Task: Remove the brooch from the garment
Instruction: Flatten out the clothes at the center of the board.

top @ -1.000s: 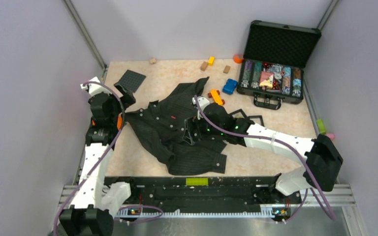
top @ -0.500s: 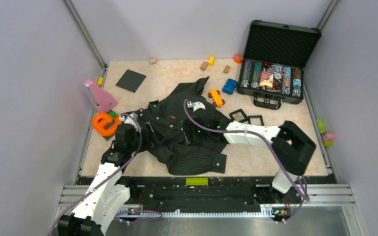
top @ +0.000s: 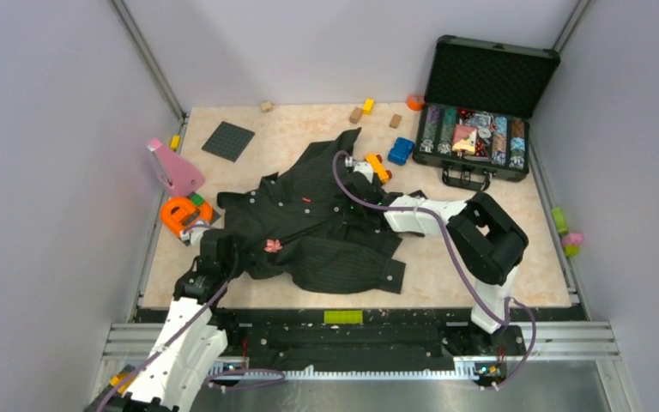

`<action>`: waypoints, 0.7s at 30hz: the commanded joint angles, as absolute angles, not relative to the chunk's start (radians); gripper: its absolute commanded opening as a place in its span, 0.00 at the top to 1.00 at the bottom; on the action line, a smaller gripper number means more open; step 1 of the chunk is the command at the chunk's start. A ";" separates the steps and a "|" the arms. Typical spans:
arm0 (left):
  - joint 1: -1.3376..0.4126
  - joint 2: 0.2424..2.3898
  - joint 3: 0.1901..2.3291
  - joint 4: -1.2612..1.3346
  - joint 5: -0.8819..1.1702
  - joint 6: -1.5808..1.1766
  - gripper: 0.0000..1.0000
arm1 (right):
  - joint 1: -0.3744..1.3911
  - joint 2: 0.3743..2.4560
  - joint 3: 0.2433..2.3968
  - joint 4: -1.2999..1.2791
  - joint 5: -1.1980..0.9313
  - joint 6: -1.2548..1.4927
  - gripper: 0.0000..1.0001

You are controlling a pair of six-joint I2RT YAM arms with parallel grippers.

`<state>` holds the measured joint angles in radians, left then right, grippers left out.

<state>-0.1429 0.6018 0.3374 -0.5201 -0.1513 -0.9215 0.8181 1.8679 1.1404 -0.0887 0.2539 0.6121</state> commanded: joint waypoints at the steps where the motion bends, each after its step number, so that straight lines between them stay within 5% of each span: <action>1: -0.121 0.562 0.381 -0.682 -0.385 -1.017 0.86 | 0.715 1.791 1.155 -0.108 0.393 0.599 1.00; 4: -0.121 0.574 0.358 -0.663 -0.388 -1.021 0.80 | 0.688 1.746 1.141 -0.116 0.484 0.636 1.00; 6: -0.121 0.593 0.358 -0.632 -0.352 -0.987 0.63 | 0.681 1.720 1.138 -0.105 0.497 0.617 0.99; 7: -0.122 0.603 0.367 -0.614 -0.316 -0.944 0.48 | 0.681 1.709 1.138 -0.074 0.446 0.576 0.88; 9: -0.125 0.621 0.406 -0.597 -0.234 -0.866 0.24 | 0.683 1.684 1.141 -0.047 0.241 0.487 0.48; 11: -0.130 0.629 0.430 -0.547 -0.136 -0.801 0.18 | 0.707 1.659 1.128 -0.040 0.132 0.432 0.36; 16: -0.132 0.652 0.467 -0.348 0.097 -0.657 0.04 | 0.834 1.652 1.123 -0.076 0.073 0.367 0.30; 21: -0.131 0.824 0.511 -0.208 0.135 -0.597 0.03 | 0.930 1.717 1.142 -0.153 0.009 0.344 0.26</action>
